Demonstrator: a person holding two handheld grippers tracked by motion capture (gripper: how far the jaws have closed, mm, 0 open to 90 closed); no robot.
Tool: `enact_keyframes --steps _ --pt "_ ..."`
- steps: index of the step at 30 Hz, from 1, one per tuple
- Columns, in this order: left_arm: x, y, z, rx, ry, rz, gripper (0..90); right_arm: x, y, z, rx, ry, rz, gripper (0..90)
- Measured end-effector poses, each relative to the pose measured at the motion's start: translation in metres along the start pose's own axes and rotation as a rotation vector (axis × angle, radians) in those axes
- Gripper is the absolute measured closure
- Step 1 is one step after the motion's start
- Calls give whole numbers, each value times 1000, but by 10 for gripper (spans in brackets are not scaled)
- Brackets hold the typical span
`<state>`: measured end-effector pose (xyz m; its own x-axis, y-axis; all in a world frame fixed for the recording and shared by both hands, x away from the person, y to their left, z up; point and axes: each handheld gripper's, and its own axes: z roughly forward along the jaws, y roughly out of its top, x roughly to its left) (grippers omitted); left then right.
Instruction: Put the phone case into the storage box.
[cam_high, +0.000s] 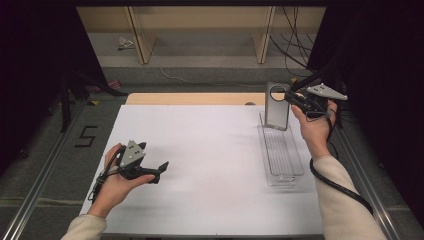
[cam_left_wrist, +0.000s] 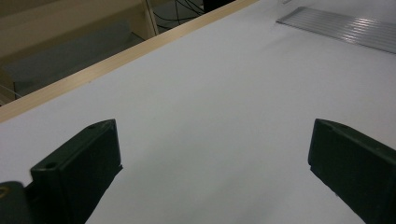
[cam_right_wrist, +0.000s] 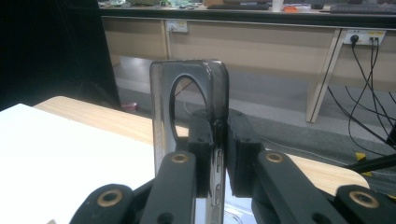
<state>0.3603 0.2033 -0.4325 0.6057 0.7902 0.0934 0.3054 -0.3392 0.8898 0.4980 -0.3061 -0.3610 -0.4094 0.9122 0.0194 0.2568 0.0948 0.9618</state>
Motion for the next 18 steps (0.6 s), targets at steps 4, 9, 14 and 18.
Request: enact_keyframes --steps 4,9,14,18 --pt "0 0 0 1 -1 0 20 0 0 1 2 0 -1 822" --pt "0 0 0 0 0 -1 20 0 -1 3 5 1 0 823" --pt "0 0 0 0 0 0 20 -1 -1 3 5 -1 2 823" --pt "0 0 0 0 -1 -1 20 -1 -2 4 7 -3 2 822"
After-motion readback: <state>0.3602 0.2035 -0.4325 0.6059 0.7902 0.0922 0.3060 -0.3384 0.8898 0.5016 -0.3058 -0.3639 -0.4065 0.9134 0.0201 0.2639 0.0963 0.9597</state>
